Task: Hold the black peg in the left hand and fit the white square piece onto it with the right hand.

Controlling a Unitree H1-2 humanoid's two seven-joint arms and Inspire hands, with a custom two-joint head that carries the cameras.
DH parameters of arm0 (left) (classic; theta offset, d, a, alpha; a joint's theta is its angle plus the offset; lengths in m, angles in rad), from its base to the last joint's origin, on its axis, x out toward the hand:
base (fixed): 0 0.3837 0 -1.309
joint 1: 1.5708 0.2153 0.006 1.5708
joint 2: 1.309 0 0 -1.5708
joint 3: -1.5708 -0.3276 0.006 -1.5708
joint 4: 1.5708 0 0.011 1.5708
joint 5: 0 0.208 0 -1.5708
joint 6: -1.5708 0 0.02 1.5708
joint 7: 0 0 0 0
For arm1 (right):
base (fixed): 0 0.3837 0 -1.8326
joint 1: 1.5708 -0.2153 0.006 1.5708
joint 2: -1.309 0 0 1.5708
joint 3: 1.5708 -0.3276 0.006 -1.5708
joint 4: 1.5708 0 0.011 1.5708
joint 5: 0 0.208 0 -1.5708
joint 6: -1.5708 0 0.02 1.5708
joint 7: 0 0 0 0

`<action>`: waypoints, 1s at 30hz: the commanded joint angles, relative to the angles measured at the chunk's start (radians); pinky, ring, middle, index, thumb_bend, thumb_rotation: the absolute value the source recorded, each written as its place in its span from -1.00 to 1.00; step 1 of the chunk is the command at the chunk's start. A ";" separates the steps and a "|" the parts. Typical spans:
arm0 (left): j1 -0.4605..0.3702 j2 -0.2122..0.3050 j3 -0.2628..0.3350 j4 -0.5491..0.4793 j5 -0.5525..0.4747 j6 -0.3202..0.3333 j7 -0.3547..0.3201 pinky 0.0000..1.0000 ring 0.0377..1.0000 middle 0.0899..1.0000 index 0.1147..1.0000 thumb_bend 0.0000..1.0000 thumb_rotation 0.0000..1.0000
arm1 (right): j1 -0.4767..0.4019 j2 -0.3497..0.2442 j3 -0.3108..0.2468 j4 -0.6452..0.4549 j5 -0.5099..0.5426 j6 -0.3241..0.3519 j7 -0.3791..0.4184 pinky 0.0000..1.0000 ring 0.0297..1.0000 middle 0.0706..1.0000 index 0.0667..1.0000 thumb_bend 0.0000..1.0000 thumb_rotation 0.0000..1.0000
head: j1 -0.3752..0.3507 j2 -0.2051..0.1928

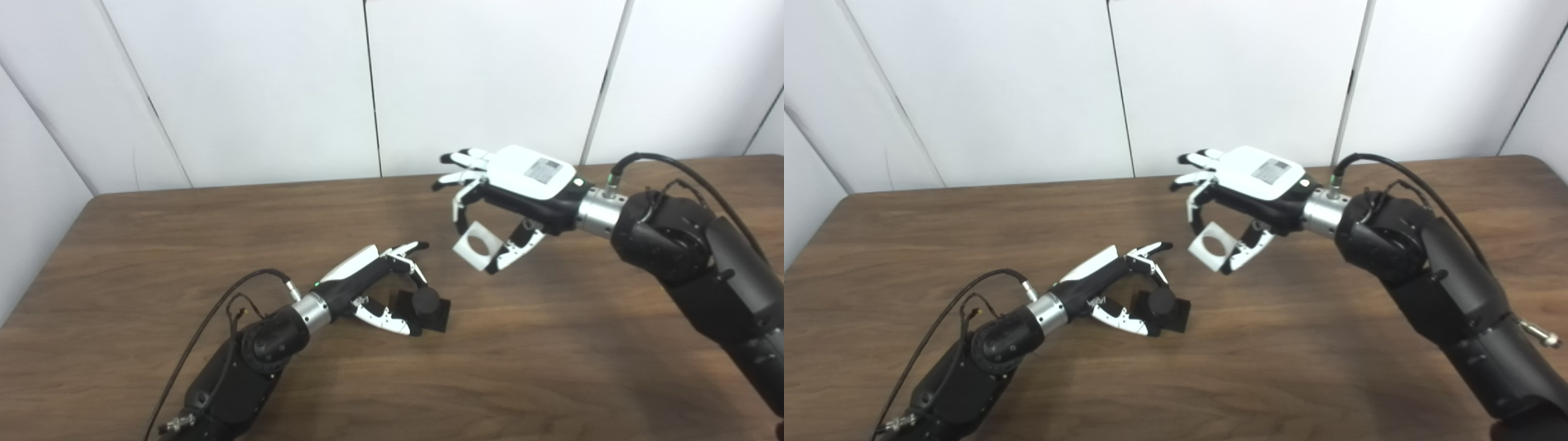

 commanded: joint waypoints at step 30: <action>0.037 -0.017 -0.039 0.020 0.062 0.105 -0.060 1.00 1.00 1.00 -0.15 0.04 -0.83 | 0.029 0.095 0.011 -0.148 0.100 0.028 0.153 1.00 1.00 0.75 -0.11 0.04 -0.71 | 0.014 0.018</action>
